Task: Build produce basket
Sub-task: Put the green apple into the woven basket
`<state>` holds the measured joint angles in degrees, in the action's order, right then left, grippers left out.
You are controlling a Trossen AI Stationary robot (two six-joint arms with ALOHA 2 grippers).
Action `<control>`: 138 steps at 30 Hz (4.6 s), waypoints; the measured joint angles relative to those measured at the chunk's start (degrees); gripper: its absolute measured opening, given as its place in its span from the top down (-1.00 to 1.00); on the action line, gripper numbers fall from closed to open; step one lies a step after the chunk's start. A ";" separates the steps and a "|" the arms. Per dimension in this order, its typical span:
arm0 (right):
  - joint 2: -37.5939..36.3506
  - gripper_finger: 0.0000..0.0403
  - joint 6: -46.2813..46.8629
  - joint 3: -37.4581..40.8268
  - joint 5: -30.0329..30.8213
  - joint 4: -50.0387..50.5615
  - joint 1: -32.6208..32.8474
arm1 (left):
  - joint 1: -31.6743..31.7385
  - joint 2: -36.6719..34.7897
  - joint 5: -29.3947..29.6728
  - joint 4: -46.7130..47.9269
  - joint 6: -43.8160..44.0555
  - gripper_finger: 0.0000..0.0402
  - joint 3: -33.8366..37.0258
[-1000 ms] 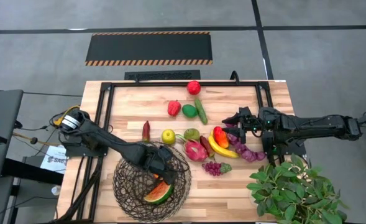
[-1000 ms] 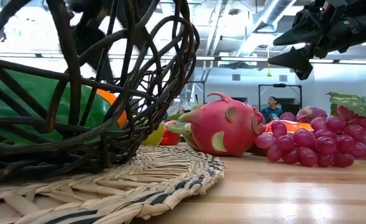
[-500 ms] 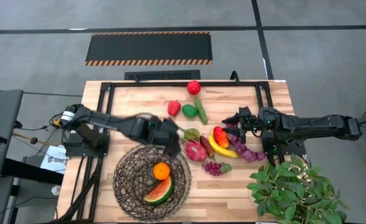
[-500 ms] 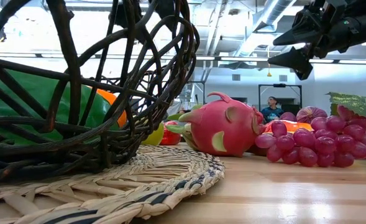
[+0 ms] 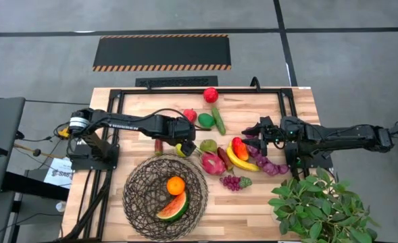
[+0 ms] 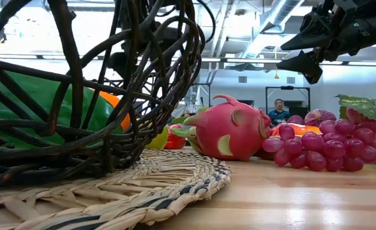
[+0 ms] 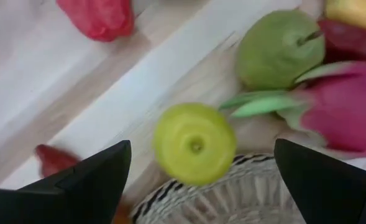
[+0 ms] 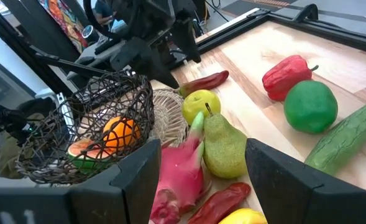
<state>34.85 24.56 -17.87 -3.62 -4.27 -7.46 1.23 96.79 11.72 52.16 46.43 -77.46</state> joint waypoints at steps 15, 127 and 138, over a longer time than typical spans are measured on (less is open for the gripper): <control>0.02 -0.27 0.02 0.00 0.00 0.94 0.03 | -0.60 5.96 -2.07 -2.33 2.68 -0.89 1.17; 0.02 -0.27 2.26 0.00 0.64 1.75 0.33 | -35.37 8.50 13.04 37.51 19.70 -0.45 -36.60; 0.02 -0.27 1.95 0.00 0.63 1.75 0.33 | -37.54 8.49 12.57 37.79 21.77 -0.45 -31.33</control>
<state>34.87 26.50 -17.87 -2.98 -2.52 -7.14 -36.32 105.29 24.29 89.95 68.20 -108.79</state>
